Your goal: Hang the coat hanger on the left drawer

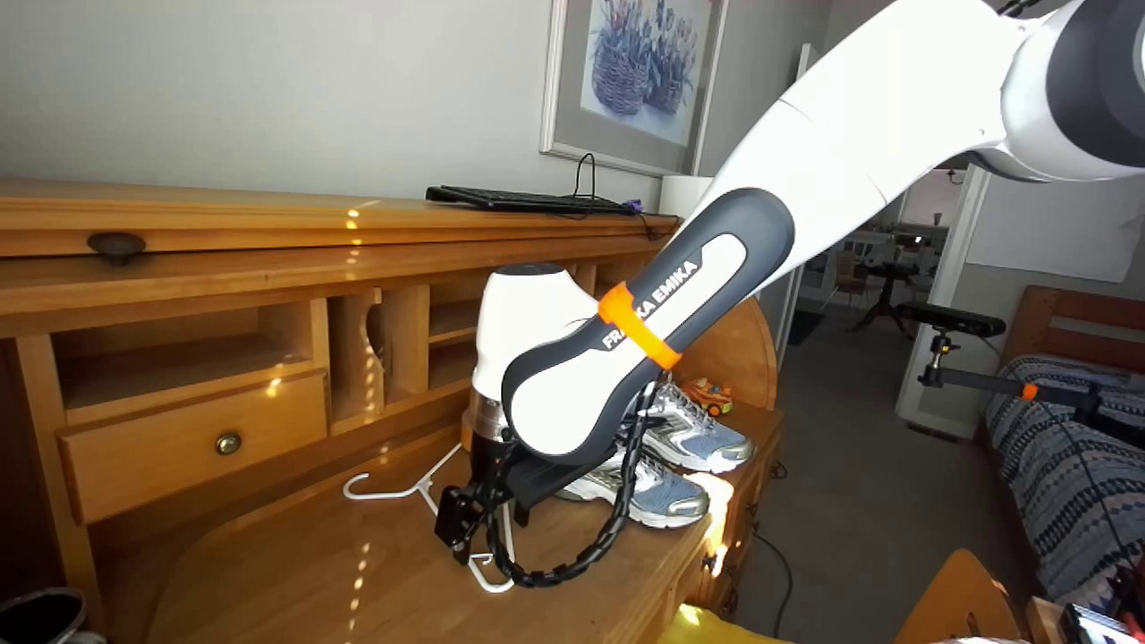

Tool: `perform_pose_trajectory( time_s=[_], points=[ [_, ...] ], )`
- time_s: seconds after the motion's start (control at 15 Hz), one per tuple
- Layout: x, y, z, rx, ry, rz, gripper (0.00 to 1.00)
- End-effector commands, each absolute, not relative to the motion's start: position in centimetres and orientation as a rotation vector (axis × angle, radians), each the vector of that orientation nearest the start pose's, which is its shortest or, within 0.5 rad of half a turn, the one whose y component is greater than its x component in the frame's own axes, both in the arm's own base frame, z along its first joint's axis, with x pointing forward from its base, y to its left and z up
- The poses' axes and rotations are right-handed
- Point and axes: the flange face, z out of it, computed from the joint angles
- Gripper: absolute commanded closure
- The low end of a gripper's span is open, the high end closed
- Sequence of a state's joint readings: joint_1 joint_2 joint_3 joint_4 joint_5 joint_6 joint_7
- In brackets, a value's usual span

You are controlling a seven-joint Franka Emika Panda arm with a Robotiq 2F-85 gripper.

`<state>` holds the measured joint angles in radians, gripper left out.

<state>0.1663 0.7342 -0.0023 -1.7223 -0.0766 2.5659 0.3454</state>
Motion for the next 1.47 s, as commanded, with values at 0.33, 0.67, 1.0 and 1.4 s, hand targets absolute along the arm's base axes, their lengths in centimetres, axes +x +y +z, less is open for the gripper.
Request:
perform_pose_trajectory(
  time_s=[0.33, 0.67, 1.0, 1.4],
  points=[
    [68.0, 10.3, 13.6, -3.136, 0.405, -0.259, 0.00],
    [68.3, 9.9, 12.3, -3.146, 0.437, -0.272, 0.42],
    [68.4, 10.4, 12.5, -3.132, 0.445, -0.273, 0.53],
    [67.9, 13.5, 14.3, -3.046, 0.341, -0.214, 0.53]
  ],
)
